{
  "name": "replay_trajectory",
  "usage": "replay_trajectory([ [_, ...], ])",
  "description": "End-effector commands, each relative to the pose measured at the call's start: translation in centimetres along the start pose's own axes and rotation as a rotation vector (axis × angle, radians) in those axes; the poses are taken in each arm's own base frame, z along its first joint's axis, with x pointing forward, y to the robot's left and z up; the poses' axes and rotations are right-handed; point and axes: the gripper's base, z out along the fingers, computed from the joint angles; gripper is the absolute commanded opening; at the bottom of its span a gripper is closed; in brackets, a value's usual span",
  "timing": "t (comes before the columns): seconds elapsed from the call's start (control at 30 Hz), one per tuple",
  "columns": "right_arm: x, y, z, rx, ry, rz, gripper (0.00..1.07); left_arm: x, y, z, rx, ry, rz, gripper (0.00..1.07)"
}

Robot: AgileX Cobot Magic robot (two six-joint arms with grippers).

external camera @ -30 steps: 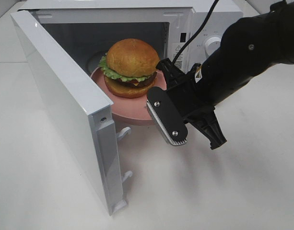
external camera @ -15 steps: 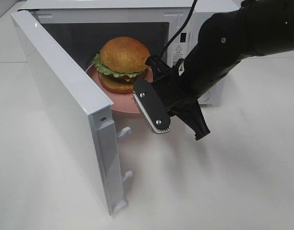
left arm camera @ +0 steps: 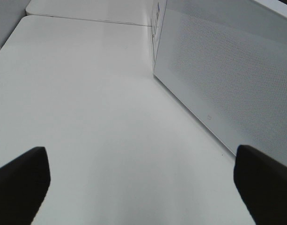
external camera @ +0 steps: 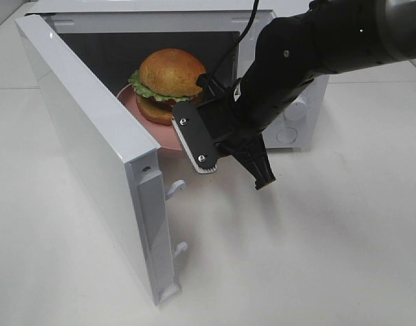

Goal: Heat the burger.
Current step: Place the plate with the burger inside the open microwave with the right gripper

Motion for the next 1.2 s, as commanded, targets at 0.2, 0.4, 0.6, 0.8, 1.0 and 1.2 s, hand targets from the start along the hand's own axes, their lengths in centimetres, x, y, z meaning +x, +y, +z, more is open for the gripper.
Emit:
replay_trajectory([
  [0.2,0.1,-1.9,0.1,0.072,0.012,0.006,0.00,0.0,-0.1,0.0,0.006,0.003,-0.006,1.00],
  [0.4,0.2,-2.8,0.9,0.074,0.031,0.027,0.00,0.0,-0.1,0.0,0.006,0.003,-0.006,1.00],
  [0.6,0.3,-3.7,1.1,0.096,0.044,0.046,0.00,0.0,-0.1,0.0,0.006,0.003,-0.006,1.00],
  [0.8,0.3,-4.4,1.4,0.112,0.045,0.046,0.00,0.0,-0.1,0.0,0.006,0.003,-0.006,1.00],
  [1.0,0.4,-5.3,2.5,0.085,0.064,0.093,0.00,0.0,-0.1,0.0,0.006,0.003,-0.007,1.00],
  [1.2,0.5,-6.5,3.2,0.093,0.077,0.116,0.00,0.0,-0.1,0.0,0.006,0.003,-0.007,1.00],
])
